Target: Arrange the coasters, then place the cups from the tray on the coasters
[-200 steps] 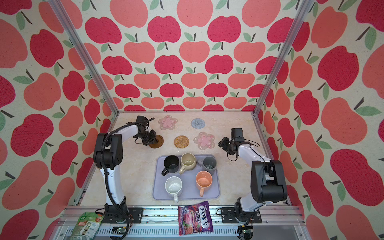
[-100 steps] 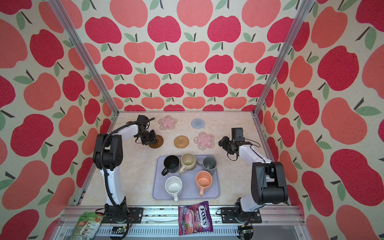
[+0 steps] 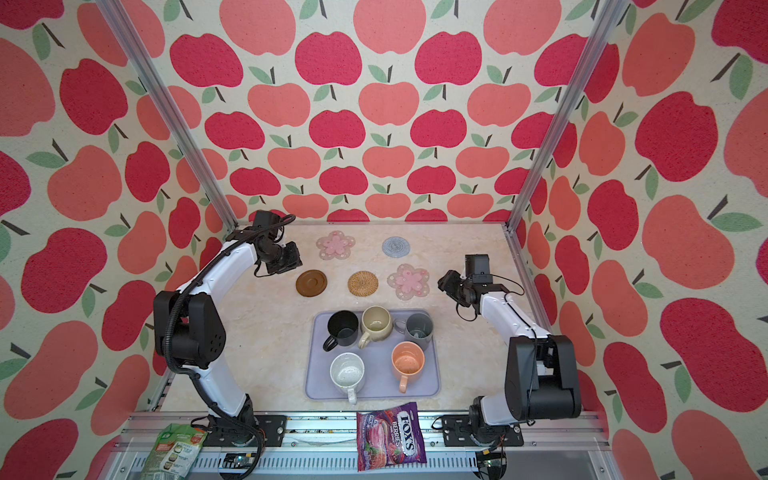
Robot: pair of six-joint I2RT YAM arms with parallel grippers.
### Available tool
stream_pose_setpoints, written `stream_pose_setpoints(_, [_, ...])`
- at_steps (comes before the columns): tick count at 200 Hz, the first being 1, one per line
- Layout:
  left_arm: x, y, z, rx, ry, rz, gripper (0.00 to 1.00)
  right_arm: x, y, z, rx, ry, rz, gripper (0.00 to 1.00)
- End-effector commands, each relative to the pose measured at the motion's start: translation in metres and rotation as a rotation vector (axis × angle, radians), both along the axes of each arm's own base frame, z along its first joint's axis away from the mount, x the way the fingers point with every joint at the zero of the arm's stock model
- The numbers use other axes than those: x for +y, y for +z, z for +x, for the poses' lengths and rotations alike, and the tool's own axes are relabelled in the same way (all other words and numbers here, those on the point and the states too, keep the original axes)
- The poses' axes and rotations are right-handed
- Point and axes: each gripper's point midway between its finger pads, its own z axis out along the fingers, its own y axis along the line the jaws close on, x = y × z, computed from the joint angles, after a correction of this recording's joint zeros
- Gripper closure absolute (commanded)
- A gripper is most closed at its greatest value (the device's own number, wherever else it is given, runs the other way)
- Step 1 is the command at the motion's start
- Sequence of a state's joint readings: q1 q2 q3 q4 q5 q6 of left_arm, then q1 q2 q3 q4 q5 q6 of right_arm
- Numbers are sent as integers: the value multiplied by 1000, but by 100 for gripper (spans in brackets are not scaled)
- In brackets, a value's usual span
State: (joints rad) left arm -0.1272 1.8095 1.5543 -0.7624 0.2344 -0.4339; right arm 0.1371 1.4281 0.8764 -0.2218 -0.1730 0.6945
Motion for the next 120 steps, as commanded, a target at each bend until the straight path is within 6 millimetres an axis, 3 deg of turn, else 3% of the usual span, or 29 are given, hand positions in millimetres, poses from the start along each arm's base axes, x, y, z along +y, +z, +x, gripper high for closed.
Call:
stream_pose_setpoints(1, [5, -3, -25, 50, -34, 71, 73, -5, 10, -12, -5, 27, -65, 41])
stream_pose_setpoints(57, [8, 1, -67, 36, -78, 165, 71, -1, 33, -42, -24, 94, -176, 41])
stream_pose_setpoints(120, [0, -6, -125, 40, -103, 203, 70, -1, 47, -96, -63, 161, -280, 41])
